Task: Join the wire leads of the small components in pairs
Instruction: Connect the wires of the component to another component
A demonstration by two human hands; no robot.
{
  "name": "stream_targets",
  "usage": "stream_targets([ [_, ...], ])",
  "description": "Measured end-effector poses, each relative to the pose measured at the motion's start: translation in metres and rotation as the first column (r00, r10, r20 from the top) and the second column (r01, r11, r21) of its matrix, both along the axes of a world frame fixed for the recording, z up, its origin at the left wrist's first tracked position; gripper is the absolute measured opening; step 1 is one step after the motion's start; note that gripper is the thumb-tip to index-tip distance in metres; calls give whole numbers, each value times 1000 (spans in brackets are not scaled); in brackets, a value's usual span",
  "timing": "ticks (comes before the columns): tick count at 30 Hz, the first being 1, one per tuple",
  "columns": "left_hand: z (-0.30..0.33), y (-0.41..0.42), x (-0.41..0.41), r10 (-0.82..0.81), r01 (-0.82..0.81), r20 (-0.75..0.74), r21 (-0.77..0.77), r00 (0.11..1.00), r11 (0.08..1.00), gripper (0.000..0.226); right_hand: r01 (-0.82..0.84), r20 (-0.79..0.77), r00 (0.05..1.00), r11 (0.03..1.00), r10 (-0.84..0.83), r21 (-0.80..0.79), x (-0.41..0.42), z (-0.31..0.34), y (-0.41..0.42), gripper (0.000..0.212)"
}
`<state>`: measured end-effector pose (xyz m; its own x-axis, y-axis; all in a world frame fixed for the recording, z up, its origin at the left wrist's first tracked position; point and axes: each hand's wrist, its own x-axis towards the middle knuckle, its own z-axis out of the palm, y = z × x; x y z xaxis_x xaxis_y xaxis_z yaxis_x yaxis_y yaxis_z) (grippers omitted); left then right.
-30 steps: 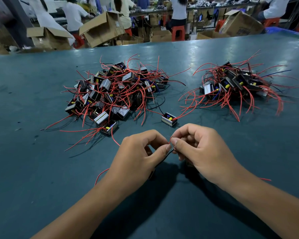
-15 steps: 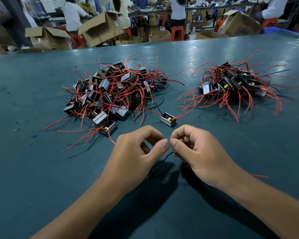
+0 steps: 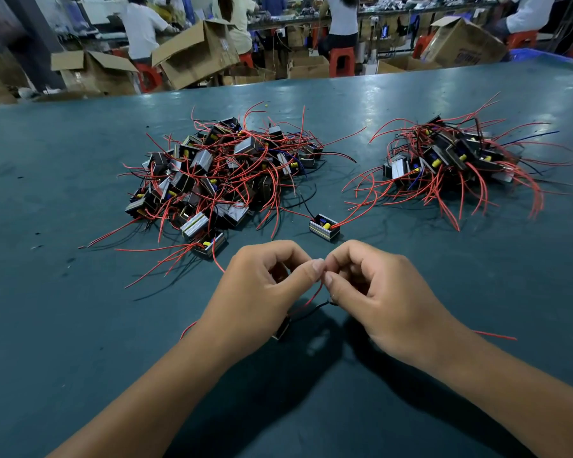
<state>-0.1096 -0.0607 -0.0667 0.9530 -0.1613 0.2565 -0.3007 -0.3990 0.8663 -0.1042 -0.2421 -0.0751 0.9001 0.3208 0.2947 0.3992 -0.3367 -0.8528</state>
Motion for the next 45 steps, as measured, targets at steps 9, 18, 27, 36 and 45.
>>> stream_targets([
  [9,5,-5,0,-219,-61,-544,-450,810,891,29,-33,134,990,997,42,-69,-4,1,0,11],
  [18,8,21,7,-157,-49,482,388,862,920,15,-27,46,999,999,28,-40,-3,1,-3,13],
  [27,8,19,9,-294,-46,545,525,786,850,21,-77,87,993,995,82,-68,-4,2,-3,11],
  [36,4,0,-2,-118,46,-310,-230,943,972,20,-39,206,977,994,59,-101,-6,1,-3,5],
  [45,9,23,5,-211,-19,475,434,854,901,14,-55,88,994,997,60,-51,-3,2,-5,8],
])
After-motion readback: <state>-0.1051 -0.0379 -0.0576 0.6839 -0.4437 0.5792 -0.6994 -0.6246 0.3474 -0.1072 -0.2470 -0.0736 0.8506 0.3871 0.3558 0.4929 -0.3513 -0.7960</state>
